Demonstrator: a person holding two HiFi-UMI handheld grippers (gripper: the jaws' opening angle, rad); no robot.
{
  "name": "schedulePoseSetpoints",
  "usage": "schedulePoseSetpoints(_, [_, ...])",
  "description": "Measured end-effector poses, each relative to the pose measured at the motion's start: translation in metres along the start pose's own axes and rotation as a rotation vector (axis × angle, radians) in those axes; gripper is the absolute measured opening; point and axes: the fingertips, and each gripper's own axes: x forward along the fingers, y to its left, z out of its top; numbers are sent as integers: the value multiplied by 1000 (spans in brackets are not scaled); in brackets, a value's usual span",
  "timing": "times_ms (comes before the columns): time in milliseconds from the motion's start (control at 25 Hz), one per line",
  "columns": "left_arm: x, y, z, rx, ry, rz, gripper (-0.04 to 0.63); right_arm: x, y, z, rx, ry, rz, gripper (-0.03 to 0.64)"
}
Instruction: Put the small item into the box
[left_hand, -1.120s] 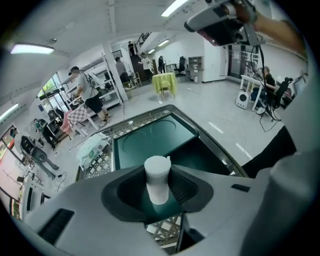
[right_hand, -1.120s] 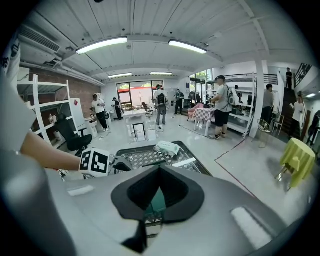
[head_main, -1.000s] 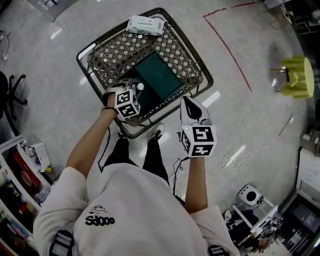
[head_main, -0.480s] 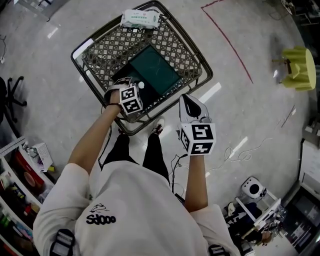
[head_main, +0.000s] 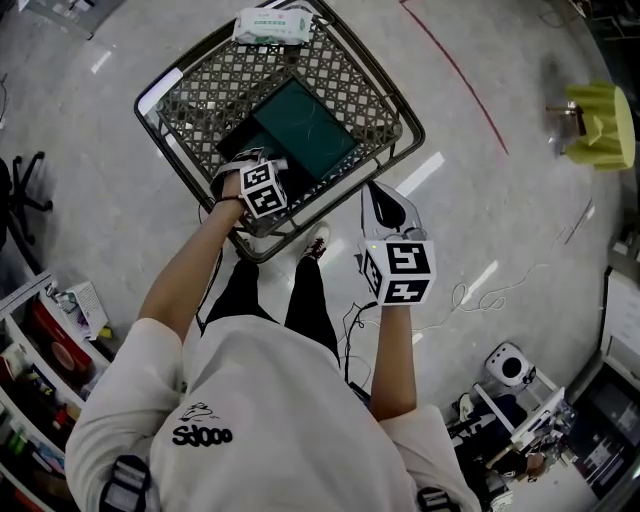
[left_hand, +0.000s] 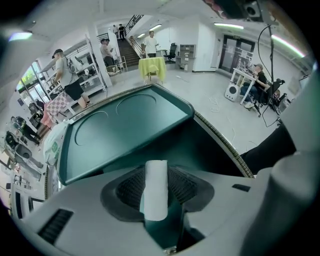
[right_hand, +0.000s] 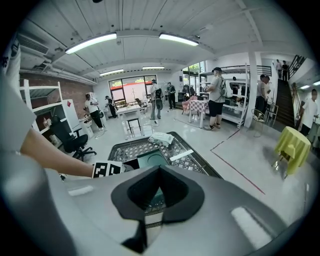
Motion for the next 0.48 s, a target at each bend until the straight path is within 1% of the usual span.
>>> schedulePoseSetpoints(160, [5,-3,-4,-1,15,6,151,-2,-5,-4,-7,11,-9,11])
schedulePoseSetpoints(240, [6,-2,-3,-11,13,8,164,-2,-6,-5,-8,13,-10,11])
schedulePoseSetpoints(320, [5,-2,-2,-26,5,7,178,-3,-8,-6,-9,14,-11,11])
schedulePoseSetpoints(480, [-5,5,-1,-40,-23,27,178,-5,-12,0,-19,4,-15,11])
